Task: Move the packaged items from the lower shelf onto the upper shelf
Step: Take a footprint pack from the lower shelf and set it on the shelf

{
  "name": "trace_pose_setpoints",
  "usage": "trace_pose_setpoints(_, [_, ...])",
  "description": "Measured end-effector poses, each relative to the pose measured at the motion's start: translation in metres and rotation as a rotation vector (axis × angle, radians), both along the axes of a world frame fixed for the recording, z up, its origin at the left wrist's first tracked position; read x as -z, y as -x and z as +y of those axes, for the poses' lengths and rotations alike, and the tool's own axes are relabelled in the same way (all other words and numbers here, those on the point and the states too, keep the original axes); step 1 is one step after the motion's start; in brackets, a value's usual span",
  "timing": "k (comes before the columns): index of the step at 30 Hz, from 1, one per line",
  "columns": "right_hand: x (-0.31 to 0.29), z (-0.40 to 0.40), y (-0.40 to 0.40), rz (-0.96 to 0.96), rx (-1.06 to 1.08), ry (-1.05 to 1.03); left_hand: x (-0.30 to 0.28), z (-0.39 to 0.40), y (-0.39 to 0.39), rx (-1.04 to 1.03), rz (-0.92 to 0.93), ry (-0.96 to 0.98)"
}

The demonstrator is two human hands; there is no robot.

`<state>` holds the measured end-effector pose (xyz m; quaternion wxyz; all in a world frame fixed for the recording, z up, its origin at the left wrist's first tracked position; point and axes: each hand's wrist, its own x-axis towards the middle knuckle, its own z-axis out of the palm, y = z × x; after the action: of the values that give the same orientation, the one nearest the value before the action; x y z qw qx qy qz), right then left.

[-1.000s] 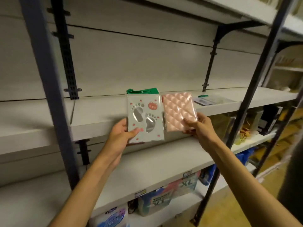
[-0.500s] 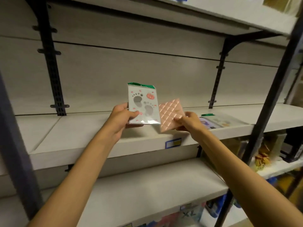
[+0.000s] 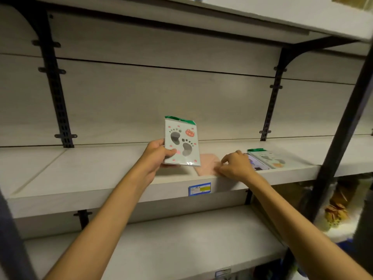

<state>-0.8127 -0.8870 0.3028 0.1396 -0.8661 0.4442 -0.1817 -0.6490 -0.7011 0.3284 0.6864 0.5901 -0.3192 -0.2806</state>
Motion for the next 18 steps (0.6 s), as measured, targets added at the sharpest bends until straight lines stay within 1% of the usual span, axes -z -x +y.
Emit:
trace_pose_setpoints(1, [0.003, -0.001, 0.000, 0.028, -0.022, 0.075, 0.000, -0.004, 0.002, -0.002, 0.008, -0.003])
trace_pose_setpoints(2, [0.006, -0.001, 0.001, 0.018, -0.040, 0.097, 0.001, -0.008, 0.005, -0.004, 0.014, -0.006])
trace_pose_setpoints(5, [0.009, -0.002, 0.004, -0.064, -0.078, 0.009, 0.004, -0.019, 0.011, -0.011, 0.022, -0.024])
trace_pose_setpoints(7, [0.005, -0.002, 0.008, -0.057, -0.122, 0.026, 0.005, -0.026, 0.017, -0.001, 0.029, -0.038])
trace_pose_setpoints(8, [0.003, -0.003, 0.010, -0.081, -0.146, 0.026, 0.006, -0.031, 0.020, 0.009, 0.037, -0.040])
trace_pose_setpoints(9, [0.001, -0.004, 0.012, -0.145, -0.173, -0.001, 0.006, -0.035, 0.023, 0.021, 0.047, -0.041])
trace_pose_setpoints(10, [-0.002, -0.006, 0.015, -0.248, -0.196, -0.072, 0.006, -0.040, 0.026, 0.032, 0.060, -0.040])
trace_pose_setpoints(12, [-0.010, -0.012, 0.021, -0.508, -0.215, -0.324, 0.006, -0.052, 0.033, 0.055, 0.087, -0.038])
trace_pose_setpoints(13, [-0.015, -0.014, 0.024, -0.600, -0.221, -0.453, 0.007, -0.058, 0.037, 0.064, 0.094, -0.039])
trace_pose_setpoints(15, [-0.024, -0.017, 0.029, -0.668, -0.240, -0.606, 0.006, -0.071, 0.048, 0.086, 0.096, -0.035])
trace_pose_setpoints(18, [-0.027, -0.026, 0.035, -0.698, -0.221, -0.645, 0.001, -0.088, 0.066, 0.120, 0.093, -0.031])
